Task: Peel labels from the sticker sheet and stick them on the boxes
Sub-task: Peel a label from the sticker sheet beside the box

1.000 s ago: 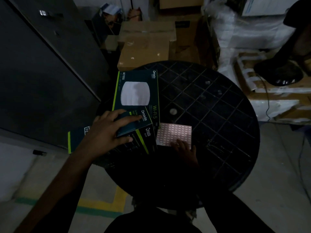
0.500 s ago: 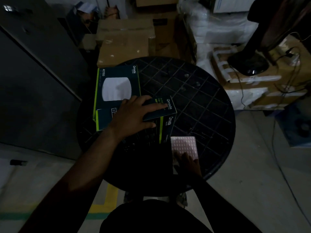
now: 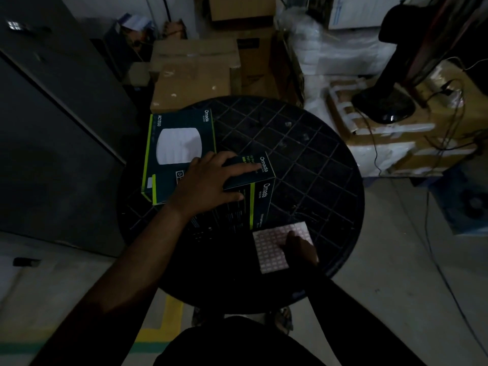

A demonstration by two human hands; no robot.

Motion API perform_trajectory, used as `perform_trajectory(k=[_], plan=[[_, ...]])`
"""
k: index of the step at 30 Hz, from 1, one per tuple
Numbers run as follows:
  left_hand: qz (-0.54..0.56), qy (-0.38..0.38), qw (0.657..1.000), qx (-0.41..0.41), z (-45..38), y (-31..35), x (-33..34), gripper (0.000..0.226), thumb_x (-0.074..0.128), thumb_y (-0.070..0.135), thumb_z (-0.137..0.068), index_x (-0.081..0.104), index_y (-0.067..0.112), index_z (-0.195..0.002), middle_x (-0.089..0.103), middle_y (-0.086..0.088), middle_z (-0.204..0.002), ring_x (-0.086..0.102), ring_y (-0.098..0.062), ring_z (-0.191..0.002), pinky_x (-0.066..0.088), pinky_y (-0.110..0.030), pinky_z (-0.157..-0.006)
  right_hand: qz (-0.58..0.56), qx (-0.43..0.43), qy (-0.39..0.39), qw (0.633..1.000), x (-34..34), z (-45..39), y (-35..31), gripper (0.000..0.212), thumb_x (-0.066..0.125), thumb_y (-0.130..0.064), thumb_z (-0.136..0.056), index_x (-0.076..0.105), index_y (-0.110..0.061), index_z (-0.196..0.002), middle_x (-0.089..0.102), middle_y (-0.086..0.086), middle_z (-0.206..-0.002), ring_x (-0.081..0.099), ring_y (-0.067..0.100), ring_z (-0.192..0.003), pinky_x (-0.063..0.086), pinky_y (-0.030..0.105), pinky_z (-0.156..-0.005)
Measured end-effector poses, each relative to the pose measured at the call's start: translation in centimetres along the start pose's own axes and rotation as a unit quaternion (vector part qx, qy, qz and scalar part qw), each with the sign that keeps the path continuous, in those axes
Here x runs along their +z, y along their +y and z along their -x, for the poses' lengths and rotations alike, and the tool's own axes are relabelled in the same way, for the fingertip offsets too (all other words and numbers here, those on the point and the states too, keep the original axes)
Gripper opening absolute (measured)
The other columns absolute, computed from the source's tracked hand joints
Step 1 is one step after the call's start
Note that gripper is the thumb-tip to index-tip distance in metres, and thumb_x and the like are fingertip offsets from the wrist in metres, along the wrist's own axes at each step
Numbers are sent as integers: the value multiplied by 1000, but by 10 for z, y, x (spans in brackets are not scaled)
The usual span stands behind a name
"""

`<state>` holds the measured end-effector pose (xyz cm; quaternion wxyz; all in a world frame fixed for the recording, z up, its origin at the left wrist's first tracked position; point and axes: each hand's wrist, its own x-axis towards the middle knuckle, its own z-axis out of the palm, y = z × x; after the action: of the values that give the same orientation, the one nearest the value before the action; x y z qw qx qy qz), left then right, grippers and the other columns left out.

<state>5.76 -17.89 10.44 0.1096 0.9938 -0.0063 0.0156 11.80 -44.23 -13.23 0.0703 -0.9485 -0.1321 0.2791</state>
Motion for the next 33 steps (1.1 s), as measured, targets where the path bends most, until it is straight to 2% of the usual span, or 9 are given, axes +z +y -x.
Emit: perform_trajectory(k=[3, 5, 9, 13, 16, 21, 24, 27, 33], plan=[[-1, 2, 1000, -2, 2, 1, 1, 76, 63, 60, -84, 14, 68, -141, 34, 3, -150, 39, -24, -127, 34, -47, -102, 27, -93, 65, 993, -6, 0, -3, 38, 54, -25, -100, 52, -14, -136, 52, 5, -138, 55, 28, -123, 48, 37, -91], [-5, 4, 1000, 1, 3, 2, 2, 76, 63, 60, -84, 14, 68, -141, 34, 3, -150, 39, -24, -127, 35, -47, -101, 55, -173, 88, 979, -2, -6, 0, 44, 63, -8, -89, 58, -13, -131, 53, 9, -135, 57, 34, -119, 51, 38, -82], [-5, 4, 1000, 1, 3, 1, 2, 75, 63, 60, -84, 16, 67, -142, 34, 4, -150, 38, -24, -127, 36, -47, -100, 102, -190, 49, 975, -1, -15, 2, 63, 64, -34, -93, 39, -22, -150, 40, 5, -151, 41, 27, -135, 42, 38, -103], [-5, 9, 1000, 0, 2, 0, 3, 75, 64, 60, -83, 17, 66, -142, 34, 5, -149, 40, -24, -126, 37, -48, -100, 130, -174, 58, 974, -1, -19, 2, 65, 66, -47, -88, 41, -27, -145, 41, 0, -144, 37, 23, -132, 37, 41, -105], [0, 12, 1000, 1, 2, 0, 4, 76, 65, 59, -83, 17, 67, -142, 34, 7, -148, 39, -23, -126, 37, -48, -100, 145, -166, 64, 973, -2, -21, 2, 63, 67, -50, -87, 45, -26, -141, 43, -1, -141, 38, 23, -131, 34, 42, -107], [15, 26, 1000, 7, 3, 0, 4, 78, 70, 55, -80, 24, 64, -142, 35, 7, -148, 33, -21, -130, 34, -46, -101, 140, -180, 68, 971, -13, -14, 0, 45, 57, -41, -95, 53, -33, -139, 46, -5, -146, 37, 21, -136, 27, 45, -112], [66, 55, 996, 27, 3, -3, 5, 77, 80, 47, -72, 42, 56, -138, 41, 9, -146, 32, -20, -130, 37, -46, -101, 101, -222, 22, 970, -46, 0, -17, 41, 53, -37, -98, 56, -30, -139, 59, 0, -139, 53, 26, -129, 41, 38, -105], [143, 92, 985, 40, 4, -9, 6, 65, 84, 40, -67, 60, 45, -127, 48, 15, -141, 37, -16, -125, 38, -50, -99, 74, -274, -19, 959, -92, 17, -44, 30, 65, -39, -92, 68, -29, -119, 70, 0, -122, 63, 25, -116, 51, 33, -91], [246, 148, 957, 49, 11, -5, 4, 27, 68, 41, -85, 74, 30, -108, 67, 16, -109, 53, -9, -104, 46, -37, -88, 69, -373, 118, 918, -182, 71, -89, 25, 76, -40, -81, 77, -33, -105, 76, -5, -106, 69, 19, -100, 52, 28, -81]])
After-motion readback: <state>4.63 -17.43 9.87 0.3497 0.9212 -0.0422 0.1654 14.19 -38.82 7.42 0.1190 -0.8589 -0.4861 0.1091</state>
